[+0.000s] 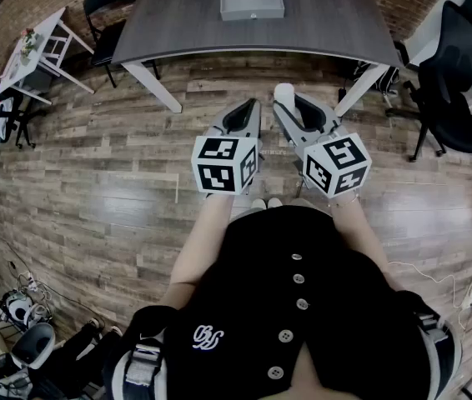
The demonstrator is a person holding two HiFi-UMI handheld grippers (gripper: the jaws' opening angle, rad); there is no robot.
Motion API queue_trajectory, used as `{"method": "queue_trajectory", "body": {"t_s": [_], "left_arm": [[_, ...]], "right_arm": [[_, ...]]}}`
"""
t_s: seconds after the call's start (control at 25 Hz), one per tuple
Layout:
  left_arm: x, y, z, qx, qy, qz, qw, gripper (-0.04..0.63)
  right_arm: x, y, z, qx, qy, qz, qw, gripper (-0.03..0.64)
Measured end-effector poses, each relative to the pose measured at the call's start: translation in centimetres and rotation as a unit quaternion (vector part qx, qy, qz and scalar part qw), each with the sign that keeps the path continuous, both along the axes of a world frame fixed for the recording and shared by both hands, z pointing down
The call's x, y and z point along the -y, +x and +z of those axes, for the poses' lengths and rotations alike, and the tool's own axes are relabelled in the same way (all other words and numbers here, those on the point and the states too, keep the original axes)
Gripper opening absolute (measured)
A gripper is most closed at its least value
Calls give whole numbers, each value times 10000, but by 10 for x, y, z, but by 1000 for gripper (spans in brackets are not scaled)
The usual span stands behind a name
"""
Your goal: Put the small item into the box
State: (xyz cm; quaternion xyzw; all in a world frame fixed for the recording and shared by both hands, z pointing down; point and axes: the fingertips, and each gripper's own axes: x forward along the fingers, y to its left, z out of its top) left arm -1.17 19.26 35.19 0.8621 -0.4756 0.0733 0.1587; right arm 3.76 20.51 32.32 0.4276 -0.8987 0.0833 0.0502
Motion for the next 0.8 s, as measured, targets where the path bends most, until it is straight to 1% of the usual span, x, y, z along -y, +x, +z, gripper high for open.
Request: {"method": "queue_trajectory", "body": {"t_s": [0.12, 0.48, 0.8], "left_arm": [[-2, 3, -1, 10, -50, 86, 10000, 14], [-8, -11, 8, -1, -194, 3, 9998, 14], [-9, -9, 9, 8, -193, 166, 9997, 14]], "right_arm": [[2, 1, 4, -13, -46, 45, 10000, 132], [-6, -7, 13, -115, -115, 23, 9999, 132], [-7, -12, 18, -156, -179, 41, 9997, 132]]}}
